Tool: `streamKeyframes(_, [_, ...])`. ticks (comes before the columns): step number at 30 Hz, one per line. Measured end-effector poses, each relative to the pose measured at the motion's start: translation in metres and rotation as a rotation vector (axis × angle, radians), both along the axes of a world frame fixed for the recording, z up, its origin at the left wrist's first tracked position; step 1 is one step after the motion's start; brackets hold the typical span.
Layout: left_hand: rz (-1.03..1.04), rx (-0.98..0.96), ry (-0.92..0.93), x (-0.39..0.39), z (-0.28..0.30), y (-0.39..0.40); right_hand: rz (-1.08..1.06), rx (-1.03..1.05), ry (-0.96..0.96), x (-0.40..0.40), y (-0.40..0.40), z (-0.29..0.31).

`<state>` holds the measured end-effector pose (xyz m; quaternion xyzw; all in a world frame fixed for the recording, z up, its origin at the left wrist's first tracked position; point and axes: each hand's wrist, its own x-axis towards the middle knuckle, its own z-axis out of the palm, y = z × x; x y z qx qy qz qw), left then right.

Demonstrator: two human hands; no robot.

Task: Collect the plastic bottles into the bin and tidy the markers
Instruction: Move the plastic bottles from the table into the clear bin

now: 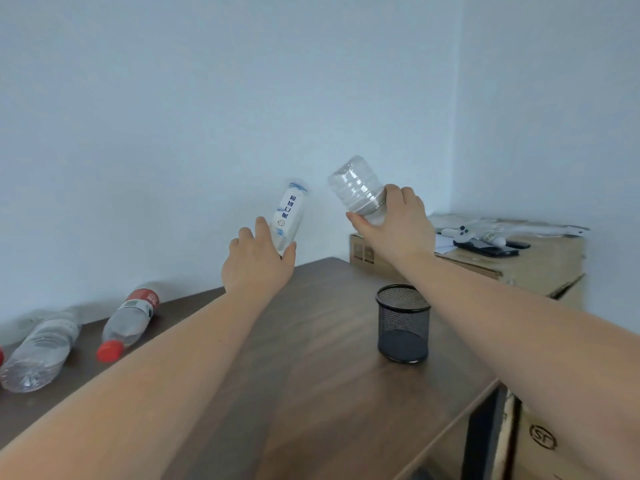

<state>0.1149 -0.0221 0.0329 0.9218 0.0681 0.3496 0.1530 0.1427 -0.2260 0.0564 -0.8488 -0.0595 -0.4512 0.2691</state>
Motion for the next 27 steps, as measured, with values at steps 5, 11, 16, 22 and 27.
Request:
streamKeyframes(5, [-0.088, 0.081, -0.02, -0.006, 0.006, -0.078, -0.132, 0.061, -0.006, -0.025, -0.085, -0.012])
streamKeyframes(11, [-0.248, 0.141, -0.108, -0.019, -0.008, -0.184, -0.305, 0.091, 0.109, -0.06, -0.181, -0.046])
streamKeyframes(16, [-0.411, 0.164, -0.08, -0.021, -0.037, -0.266, -0.414, 0.121, 0.218, -0.085, -0.251, -0.087])
streamKeyframes(22, [-0.536, 0.182, 0.024, -0.019, -0.096, -0.34, -0.525, 0.178, 0.287, -0.106, -0.321, -0.142])
streamKeyframes(27, [-0.545, 0.278, 0.143, -0.017, -0.153, -0.384, -0.603, 0.205, 0.384, -0.118, -0.367, -0.192])
